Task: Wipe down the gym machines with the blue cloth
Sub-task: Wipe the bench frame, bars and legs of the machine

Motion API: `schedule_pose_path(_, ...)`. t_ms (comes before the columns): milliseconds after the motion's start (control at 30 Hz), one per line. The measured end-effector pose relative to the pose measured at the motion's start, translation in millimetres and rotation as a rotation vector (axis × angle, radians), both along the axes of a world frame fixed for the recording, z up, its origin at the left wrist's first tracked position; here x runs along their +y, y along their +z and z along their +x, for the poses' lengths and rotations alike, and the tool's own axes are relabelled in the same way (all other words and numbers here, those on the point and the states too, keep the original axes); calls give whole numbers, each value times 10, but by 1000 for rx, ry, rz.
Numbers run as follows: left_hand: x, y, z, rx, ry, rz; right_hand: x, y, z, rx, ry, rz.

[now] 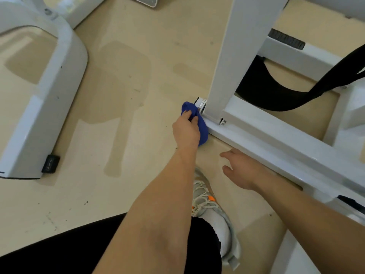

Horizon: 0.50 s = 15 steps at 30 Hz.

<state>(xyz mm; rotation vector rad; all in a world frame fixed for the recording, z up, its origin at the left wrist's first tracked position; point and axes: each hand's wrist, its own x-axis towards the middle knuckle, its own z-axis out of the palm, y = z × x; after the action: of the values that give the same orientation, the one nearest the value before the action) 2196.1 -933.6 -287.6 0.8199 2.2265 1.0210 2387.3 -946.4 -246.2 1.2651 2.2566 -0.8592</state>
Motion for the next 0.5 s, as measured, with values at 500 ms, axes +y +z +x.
schedule_pose_path(500, -15, 180, 697, 24, 52, -162, -81, 246, 893, -23, -116, 49)
